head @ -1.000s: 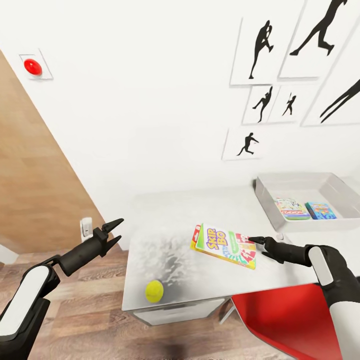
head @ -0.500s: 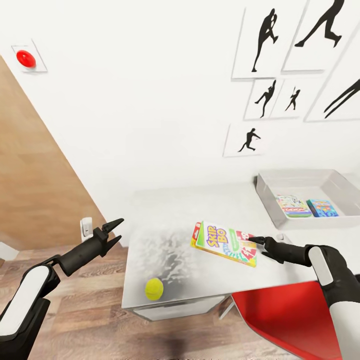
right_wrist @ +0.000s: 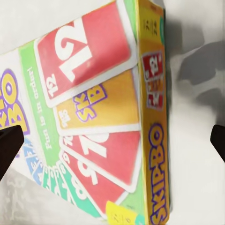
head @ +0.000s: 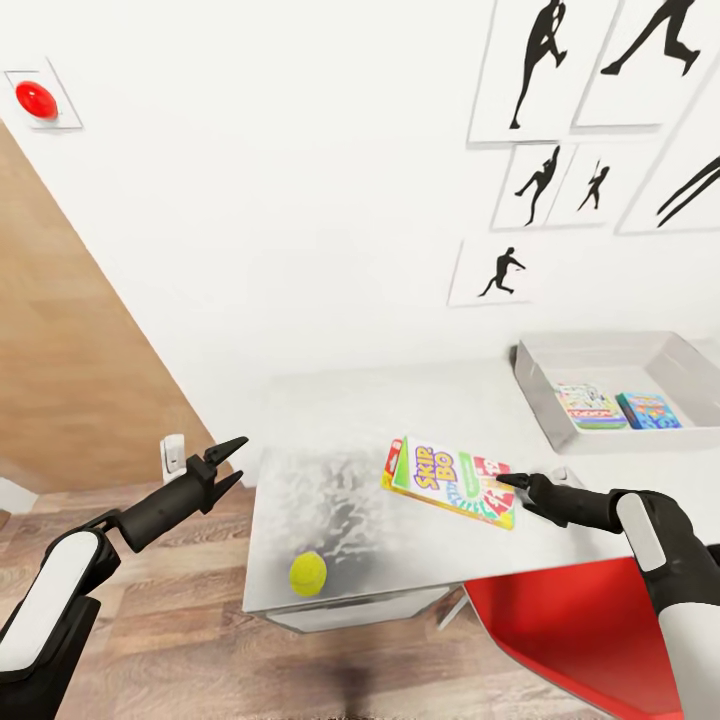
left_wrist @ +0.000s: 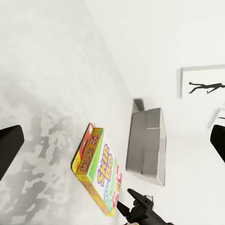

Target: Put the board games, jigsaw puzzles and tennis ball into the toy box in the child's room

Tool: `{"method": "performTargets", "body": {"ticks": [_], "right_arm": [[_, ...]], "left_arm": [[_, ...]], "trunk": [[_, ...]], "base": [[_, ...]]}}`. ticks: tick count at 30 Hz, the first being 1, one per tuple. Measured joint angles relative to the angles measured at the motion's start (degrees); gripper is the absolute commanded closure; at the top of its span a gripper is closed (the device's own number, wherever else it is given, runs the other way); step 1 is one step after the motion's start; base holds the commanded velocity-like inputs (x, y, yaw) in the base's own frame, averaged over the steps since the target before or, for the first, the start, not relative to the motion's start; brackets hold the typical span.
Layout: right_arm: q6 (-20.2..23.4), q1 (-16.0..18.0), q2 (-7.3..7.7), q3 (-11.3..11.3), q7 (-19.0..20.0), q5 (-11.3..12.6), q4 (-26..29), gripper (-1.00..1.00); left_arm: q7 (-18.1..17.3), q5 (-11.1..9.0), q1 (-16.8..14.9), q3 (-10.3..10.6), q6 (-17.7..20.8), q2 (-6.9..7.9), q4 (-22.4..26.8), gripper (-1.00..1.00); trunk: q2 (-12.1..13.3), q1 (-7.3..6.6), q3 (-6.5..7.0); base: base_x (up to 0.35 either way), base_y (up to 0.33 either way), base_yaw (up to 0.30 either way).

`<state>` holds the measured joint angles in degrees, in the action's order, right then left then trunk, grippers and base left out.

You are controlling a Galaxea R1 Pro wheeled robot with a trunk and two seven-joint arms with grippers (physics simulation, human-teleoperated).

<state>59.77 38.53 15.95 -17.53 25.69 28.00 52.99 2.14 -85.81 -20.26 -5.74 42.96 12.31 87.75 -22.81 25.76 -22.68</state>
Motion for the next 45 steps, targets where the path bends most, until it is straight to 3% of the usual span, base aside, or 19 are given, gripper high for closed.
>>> {"method": "performTargets", "body": {"ticks": [23, 45], "right_arm": [[0.06, 0.0, 0.16, -0.23, 0.13, 1.33, 0.32, -1.0], [0.04, -0.1, 0.27, -0.27, 0.26, 0.84, 0.46, -1.0]], "left_arm": [[0.15, -0.04, 0.02, 0.04, 0.0, -0.07, -0.04, -1.0], [0.25, 0.01, 0.04, 0.05, -0.01, -0.22, -0.03, -1.0]], "trunk": [[-0.03, -0.02, -0.83], [-0.03, -0.05, -0.85]], "base": [[0.0, 0.0, 0.005], [0.0, 0.0, 0.22]]}}
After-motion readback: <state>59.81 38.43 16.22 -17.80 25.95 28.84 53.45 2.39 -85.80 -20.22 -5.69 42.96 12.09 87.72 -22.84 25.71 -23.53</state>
